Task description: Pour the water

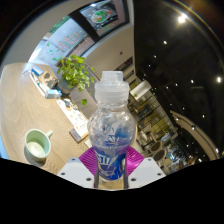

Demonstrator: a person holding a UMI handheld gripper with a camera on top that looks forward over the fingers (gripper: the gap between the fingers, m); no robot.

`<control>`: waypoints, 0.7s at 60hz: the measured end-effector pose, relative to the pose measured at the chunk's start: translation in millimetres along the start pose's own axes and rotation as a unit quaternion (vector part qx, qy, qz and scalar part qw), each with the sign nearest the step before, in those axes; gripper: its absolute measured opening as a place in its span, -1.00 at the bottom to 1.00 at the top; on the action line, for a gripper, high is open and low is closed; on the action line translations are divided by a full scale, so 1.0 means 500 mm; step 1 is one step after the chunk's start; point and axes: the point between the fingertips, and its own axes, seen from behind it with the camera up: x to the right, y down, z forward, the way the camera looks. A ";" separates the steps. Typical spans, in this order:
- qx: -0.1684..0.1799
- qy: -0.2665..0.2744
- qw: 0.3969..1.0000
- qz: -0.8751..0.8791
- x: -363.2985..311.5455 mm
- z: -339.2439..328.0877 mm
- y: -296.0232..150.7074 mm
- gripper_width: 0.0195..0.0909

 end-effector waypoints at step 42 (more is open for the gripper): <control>-0.032 -0.141 0.907 0.396 -0.233 0.115 0.257 -0.44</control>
